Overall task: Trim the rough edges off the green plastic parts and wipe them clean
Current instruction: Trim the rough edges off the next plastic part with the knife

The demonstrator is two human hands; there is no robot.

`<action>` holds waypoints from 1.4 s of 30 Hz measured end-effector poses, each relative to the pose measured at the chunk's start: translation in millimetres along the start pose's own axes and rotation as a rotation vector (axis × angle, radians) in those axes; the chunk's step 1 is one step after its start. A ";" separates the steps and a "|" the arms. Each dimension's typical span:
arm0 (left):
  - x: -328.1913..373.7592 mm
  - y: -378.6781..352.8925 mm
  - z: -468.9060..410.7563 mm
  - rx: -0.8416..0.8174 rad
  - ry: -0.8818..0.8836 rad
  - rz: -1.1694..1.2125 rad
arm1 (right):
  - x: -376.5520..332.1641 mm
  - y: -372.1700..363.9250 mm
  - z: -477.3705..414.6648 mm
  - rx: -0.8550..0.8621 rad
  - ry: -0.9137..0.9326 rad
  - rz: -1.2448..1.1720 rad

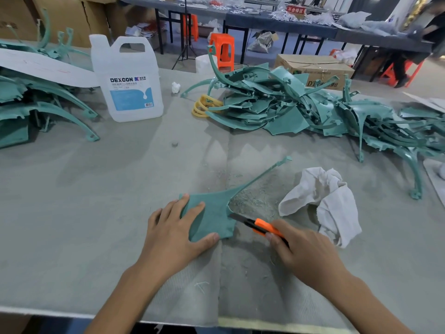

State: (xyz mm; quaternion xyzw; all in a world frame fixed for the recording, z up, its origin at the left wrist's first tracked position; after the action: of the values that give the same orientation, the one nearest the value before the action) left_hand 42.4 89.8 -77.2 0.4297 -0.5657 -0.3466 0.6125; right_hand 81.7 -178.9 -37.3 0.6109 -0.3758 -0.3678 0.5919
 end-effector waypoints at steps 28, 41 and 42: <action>3.3 -2.1 1.6 0.043 0.029 0.009 | -9.9 13.6 16.3 0.349 0.148 0.052; -1.6 5.0 8.2 -0.210 0.006 0.063 | 16.2 8.8 14.8 0.307 -0.094 -0.150; -4.3 7.8 10.1 -0.240 -0.010 0.084 | 15.8 9.2 16.4 0.296 -0.087 -0.138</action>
State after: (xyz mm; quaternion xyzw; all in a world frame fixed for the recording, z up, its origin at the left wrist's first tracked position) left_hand 31.4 95.5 -71.8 0.3277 -0.5407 -0.3880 0.6706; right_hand 73.8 -200.5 -28.7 0.6992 -0.4082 -0.3744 0.4520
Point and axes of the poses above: each hand's wrist, its own z-axis away from the middle knuckle, its own y-axis out of the back of the hand, x = y × z, the point moved 5 cm from there along -z, towards the middle knuckle, and after that the axes turned 8 degrees about z, right-handed, at the moved point
